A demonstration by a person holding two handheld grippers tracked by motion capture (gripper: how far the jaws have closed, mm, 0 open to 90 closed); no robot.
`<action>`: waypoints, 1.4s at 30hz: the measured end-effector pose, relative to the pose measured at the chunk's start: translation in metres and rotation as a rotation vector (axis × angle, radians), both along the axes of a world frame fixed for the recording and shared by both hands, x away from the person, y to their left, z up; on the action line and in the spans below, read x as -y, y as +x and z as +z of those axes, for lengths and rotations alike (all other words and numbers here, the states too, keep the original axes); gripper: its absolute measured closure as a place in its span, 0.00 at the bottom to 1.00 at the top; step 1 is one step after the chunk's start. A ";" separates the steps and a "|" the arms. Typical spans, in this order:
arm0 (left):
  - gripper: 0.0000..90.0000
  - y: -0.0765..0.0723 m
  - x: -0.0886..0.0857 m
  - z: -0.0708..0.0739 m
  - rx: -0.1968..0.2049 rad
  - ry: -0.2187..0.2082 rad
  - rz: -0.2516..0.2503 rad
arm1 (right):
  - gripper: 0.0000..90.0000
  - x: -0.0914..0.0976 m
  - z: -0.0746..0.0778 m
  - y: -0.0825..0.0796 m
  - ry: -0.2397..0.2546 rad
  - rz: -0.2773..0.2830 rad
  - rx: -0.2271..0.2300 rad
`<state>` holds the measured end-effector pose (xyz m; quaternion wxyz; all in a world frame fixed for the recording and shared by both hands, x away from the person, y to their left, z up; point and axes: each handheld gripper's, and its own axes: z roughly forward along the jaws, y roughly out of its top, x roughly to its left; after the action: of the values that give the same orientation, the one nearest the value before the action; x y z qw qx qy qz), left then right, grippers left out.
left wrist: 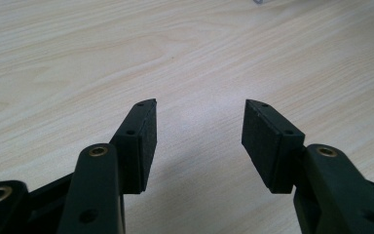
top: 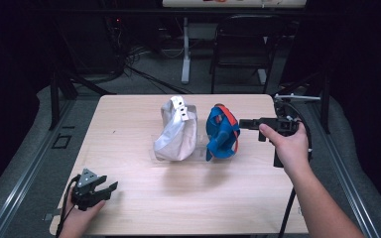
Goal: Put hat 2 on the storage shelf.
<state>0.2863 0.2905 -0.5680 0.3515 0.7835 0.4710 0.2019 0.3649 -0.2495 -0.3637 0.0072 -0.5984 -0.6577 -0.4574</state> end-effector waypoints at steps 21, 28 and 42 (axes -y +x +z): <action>0.50 0.000 -0.005 0.001 0.025 -0.025 0.047 | 0.55 0.006 -0.050 -0.071 -0.039 0.020 0.098; 0.50 -0.001 -0.005 0.002 0.028 -0.029 0.047 | 0.55 0.009 -0.082 -0.090 -0.067 -0.007 0.105; 0.50 0.000 -0.006 0.001 0.031 -0.017 0.046 | 0.56 0.004 -0.145 -0.111 -0.120 -0.032 0.085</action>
<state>0.2861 0.2963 -0.5667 0.3606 0.7664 0.4848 0.2182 0.2541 -0.2535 -0.5083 -0.0642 -0.5883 -0.6740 -0.4421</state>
